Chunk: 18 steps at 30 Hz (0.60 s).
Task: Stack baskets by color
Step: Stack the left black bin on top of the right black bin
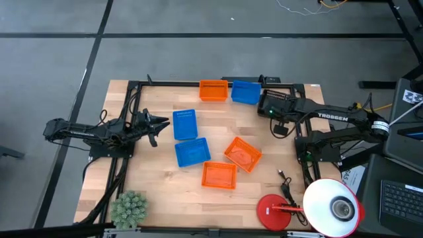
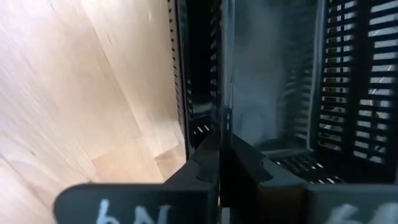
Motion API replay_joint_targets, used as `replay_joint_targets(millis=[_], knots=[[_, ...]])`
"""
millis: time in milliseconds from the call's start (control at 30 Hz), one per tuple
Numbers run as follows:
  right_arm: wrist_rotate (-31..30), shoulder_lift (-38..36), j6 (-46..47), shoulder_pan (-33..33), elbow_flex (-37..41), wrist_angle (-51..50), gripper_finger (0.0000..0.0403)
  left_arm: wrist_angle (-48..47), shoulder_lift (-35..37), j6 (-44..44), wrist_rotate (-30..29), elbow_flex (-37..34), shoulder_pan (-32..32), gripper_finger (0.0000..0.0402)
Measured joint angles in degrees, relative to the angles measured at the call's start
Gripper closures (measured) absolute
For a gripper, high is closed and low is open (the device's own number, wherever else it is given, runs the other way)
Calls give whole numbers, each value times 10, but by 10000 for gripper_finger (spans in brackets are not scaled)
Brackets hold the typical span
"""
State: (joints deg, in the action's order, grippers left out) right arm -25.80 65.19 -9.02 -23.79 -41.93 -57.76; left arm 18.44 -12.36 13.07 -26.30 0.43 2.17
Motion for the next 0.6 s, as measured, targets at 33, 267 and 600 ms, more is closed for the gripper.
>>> replay_joint_targets(millis=[33, 267, 600], knots=[[0, 0, -3, 0, 0, 4, 382, 0, 0, 1, 0, 0, 0, 303], [33, 0, 18, -7, 0, 5, 353, 0, 0, 3, 0, 0, 0, 303], [-27, 0, 42, -11, 0, 15, 209, 0, 0, 4, 0, 0, 0, 303]])
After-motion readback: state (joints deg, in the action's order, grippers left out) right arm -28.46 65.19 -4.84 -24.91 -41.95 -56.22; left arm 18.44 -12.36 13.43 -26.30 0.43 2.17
